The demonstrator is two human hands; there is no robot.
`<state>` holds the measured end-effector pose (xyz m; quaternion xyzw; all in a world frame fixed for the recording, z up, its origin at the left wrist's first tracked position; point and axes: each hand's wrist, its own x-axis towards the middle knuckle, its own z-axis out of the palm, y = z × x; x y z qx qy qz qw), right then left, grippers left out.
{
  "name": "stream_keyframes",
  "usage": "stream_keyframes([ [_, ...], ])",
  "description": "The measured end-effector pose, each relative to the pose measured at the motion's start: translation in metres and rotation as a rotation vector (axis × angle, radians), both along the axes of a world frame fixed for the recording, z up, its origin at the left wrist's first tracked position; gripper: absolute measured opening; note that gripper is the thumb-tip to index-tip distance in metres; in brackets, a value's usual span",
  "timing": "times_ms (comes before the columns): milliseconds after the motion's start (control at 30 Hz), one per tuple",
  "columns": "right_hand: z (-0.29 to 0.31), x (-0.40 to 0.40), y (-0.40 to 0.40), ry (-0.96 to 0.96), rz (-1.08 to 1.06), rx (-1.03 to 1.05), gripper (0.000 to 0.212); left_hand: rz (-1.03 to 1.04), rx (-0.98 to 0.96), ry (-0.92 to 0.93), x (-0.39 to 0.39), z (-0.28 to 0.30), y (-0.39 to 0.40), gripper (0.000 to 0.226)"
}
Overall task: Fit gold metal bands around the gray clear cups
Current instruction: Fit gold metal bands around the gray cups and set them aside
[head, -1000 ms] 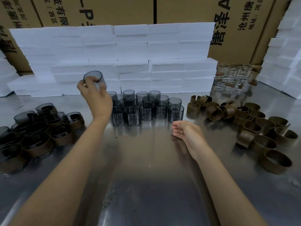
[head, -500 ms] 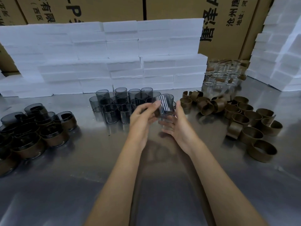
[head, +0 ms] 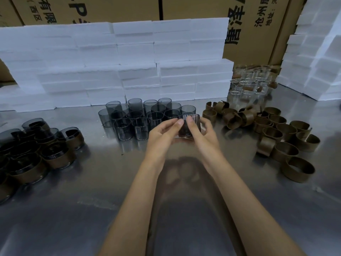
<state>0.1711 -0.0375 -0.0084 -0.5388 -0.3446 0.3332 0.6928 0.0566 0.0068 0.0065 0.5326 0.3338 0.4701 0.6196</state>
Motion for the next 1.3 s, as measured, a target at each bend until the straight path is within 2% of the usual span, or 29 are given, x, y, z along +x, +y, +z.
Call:
stream_keyframes([
  [200, -0.004, -0.002, 0.001, -0.149, -0.076, 0.039, 0.055, -0.052, -0.093, -0.037, 0.004, -0.003, 0.0, 0.039],
  [333, -0.003, 0.0, 0.002, -0.096, -0.152, 0.055, 0.032, -0.046, -0.097, -0.061, 0.006, -0.005, 0.001, 0.035],
  [367, -0.002, 0.001, 0.002, -0.07, -0.157, 0.04, 0.033, -0.041, -0.1, -0.07, 0.005, -0.005, 0.001, 0.032],
  [567, 0.004, 0.002, -0.002, 0.114, -0.001, 0.026, 0.068, -0.061, -0.096, -0.056, 0.005, -0.006, 0.003, 0.016],
  [633, 0.002, 0.005, -0.003, 0.096, 0.076, -0.028, 0.072, -0.102, -0.093, -0.05, 0.006, -0.005, 0.0, 0.026],
  [733, 0.0, 0.007, -0.003, 0.052, 0.13, -0.097, 0.065, -0.095, -0.033, 0.001, 0.009, -0.009, -0.001, 0.041],
  [933, -0.001, 0.002, -0.002, -0.046, -0.012, -0.146, 0.059, -0.105, -0.03, 0.043, 0.009, -0.009, 0.0, 0.068],
  [1100, -0.002, 0.001, 0.001, -0.136, -0.047, -0.16, 0.065, -0.131, -0.028, 0.049, 0.004, -0.011, 0.005, 0.053],
  [1167, -0.005, 0.002, 0.003, -0.141, -0.056, -0.161, 0.066, -0.1, -0.039, 0.045, 0.004, -0.011, 0.004, 0.05],
  [1300, -0.006, 0.008, 0.004, -0.098, -0.113, -0.17, 0.066, -0.062, -0.034, 0.032, 0.006, -0.012, 0.001, 0.028],
])
